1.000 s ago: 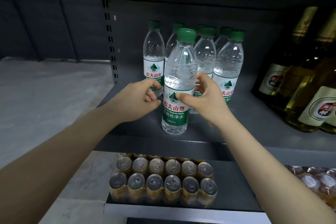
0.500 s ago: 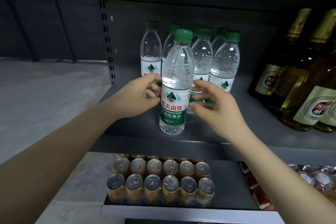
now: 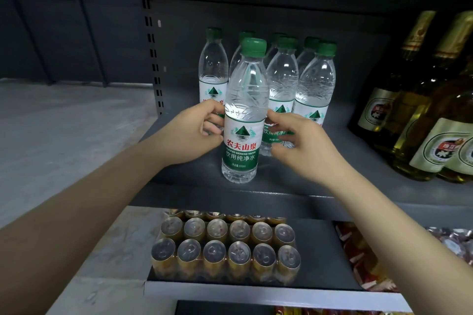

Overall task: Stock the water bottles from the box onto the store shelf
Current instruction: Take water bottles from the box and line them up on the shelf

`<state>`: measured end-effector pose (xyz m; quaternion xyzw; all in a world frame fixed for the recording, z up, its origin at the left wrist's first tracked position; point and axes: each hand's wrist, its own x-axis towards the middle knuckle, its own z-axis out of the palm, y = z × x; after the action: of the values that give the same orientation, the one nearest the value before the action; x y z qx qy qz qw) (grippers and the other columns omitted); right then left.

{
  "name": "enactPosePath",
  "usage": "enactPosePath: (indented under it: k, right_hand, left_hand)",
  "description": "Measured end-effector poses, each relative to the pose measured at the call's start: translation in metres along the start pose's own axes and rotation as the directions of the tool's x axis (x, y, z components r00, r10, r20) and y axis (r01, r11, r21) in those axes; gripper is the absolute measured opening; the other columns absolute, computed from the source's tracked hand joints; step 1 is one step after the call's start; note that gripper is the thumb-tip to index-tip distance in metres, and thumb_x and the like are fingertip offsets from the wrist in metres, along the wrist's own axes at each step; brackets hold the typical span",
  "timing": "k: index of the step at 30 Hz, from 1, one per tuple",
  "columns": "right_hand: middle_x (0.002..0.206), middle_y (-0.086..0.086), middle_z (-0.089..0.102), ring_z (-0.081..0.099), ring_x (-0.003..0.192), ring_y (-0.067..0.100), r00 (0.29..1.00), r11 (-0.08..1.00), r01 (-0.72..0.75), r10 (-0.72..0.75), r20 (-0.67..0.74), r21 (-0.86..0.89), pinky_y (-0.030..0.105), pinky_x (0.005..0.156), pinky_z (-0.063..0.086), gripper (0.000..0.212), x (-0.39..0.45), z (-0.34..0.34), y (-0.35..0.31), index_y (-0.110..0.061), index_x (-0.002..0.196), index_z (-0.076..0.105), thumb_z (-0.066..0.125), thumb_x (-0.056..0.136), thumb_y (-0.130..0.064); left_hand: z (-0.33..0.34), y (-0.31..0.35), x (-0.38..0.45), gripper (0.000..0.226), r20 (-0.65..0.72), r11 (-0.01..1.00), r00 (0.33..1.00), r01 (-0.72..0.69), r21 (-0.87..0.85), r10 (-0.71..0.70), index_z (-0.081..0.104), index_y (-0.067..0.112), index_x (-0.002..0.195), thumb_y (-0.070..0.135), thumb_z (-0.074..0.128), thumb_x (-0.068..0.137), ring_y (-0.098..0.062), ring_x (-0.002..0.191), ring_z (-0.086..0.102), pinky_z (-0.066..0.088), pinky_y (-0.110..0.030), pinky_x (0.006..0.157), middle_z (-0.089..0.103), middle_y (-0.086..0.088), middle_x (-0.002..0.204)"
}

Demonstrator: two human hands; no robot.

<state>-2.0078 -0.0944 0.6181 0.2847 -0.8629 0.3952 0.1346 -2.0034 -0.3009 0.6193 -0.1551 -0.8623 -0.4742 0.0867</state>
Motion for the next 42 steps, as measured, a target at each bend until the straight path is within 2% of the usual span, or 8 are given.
enactPosePath:
  k: [8, 12, 18, 24, 30, 34, 38, 42]
  right_hand:
    - [0.113, 0.004, 0.062, 0.057, 0.100, 0.018, 0.997, 0.999, -0.018, 0.021, 0.071, -0.038, 0.039, 0.092, 0.048, 0.064, 0.014, 0.002, 0.006, -0.025, 0.134, 0.047, 0.054, 0.076, 0.000]
    - [0.109, -0.003, 0.060, 0.057, 0.098, 0.016, 0.996, 0.999, -0.011, 0.015, 0.090, -0.044, 0.037, 0.091, 0.049, 0.066, 0.015, 0.001, 0.006, -0.027, 0.135, 0.045, 0.053, 0.076, 0.000]
    - [0.106, -0.005, 0.055, 0.057, 0.095, 0.017, 0.994, 0.990, 0.002, 0.013, 0.105, -0.139, 0.030, 0.088, 0.047, 0.061, 0.011, -0.001, 0.008, -0.023, 0.136, 0.042, 0.056, 0.080, -0.004]
    - [0.097, -0.003, 0.056, 0.057, 0.080, 0.018, 0.985, 0.961, 0.026, 0.022, 0.170, -0.276, 0.029, 0.079, 0.048, 0.048, 0.008, -0.007, 0.014, -0.018, 0.126, 0.053, 0.058, 0.080, -0.007]
    - [0.089, -0.004, 0.058, 0.053, 0.074, 0.015, 0.961, 0.918, 0.059, 0.053, 0.270, -0.392, 0.024, 0.074, 0.044, 0.037, 0.007, -0.011, 0.023, -0.016, 0.116, 0.060, 0.057, 0.080, -0.008]
    - [0.088, -0.006, 0.058, 0.049, 0.073, 0.011, 0.941, 0.879, 0.081, 0.088, 0.327, -0.470, 0.021, 0.069, 0.038, 0.034, 0.004, -0.015, 0.029, -0.018, 0.114, 0.060, 0.057, 0.081, -0.013]
    - [0.084, -0.007, 0.058, 0.052, 0.073, 0.014, 0.937, 0.865, 0.058, 0.125, 0.325, -0.498, 0.024, 0.072, 0.043, 0.032, 0.000, -0.022, 0.036, -0.019, 0.112, 0.061, 0.057, 0.081, -0.014]
    - [0.083, -0.007, 0.061, 0.056, 0.073, 0.015, 0.945, 0.862, 0.026, 0.144, 0.294, -0.506, 0.030, 0.076, 0.049, 0.031, -0.004, -0.026, 0.045, -0.021, 0.108, 0.063, 0.058, 0.079, -0.013]
  left_hand:
    - [-0.003, -0.001, -0.009, 0.038, -0.035, 0.994, 0.999, -0.006, 0.107, 0.009, 0.047, 0.022, 0.109, -0.003, 0.059, 0.083, -0.006, 0.082, 0.058, 0.047, -0.008, 0.073, 0.059, 0.004, 0.097]
    - [-0.002, -0.001, -0.012, 0.040, -0.064, 0.988, 0.998, 0.015, 0.153, -0.005, 0.044, 0.025, 0.111, 0.005, 0.063, 0.082, -0.011, 0.089, 0.059, 0.046, -0.015, 0.077, 0.059, 0.001, 0.104]
    - [0.010, 0.000, -0.016, 0.051, -0.102, 0.934, 0.993, 0.095, 0.343, -0.064, 0.043, 0.019, 0.116, 0.027, 0.073, 0.077, -0.013, 0.092, 0.057, 0.049, -0.034, 0.087, 0.057, 0.006, 0.097]
    - [0.022, -0.001, -0.018, 0.048, -0.118, 0.808, 0.984, 0.176, 0.562, -0.132, 0.037, 0.024, 0.104, 0.046, 0.069, 0.076, -0.013, 0.093, 0.056, 0.044, -0.031, 0.075, 0.055, 0.008, 0.099]
    - [0.027, -0.002, -0.015, 0.051, -0.158, 0.787, 0.977, 0.211, 0.580, -0.145, 0.038, 0.022, 0.102, 0.052, 0.068, 0.074, -0.012, 0.086, 0.057, 0.042, -0.029, 0.067, 0.057, 0.009, 0.091]
    - [0.029, -0.003, -0.015, 0.052, -0.165, 0.826, 0.970, 0.240, 0.510, -0.180, 0.040, 0.023, 0.105, 0.050, 0.070, 0.073, -0.012, 0.084, 0.061, 0.051, -0.035, 0.075, 0.060, 0.009, 0.087]
    - [0.033, -0.004, -0.014, 0.055, -0.172, 0.835, 0.967, 0.251, 0.490, -0.190, 0.038, 0.021, 0.108, 0.047, 0.071, 0.073, -0.014, 0.086, 0.062, 0.052, -0.036, 0.077, 0.058, 0.011, 0.082]
    - [0.037, -0.006, -0.012, 0.058, -0.186, 0.842, 0.963, 0.262, 0.472, -0.195, 0.037, 0.021, 0.112, 0.046, 0.072, 0.073, -0.017, 0.093, 0.062, 0.052, -0.037, 0.081, 0.054, 0.011, 0.090]
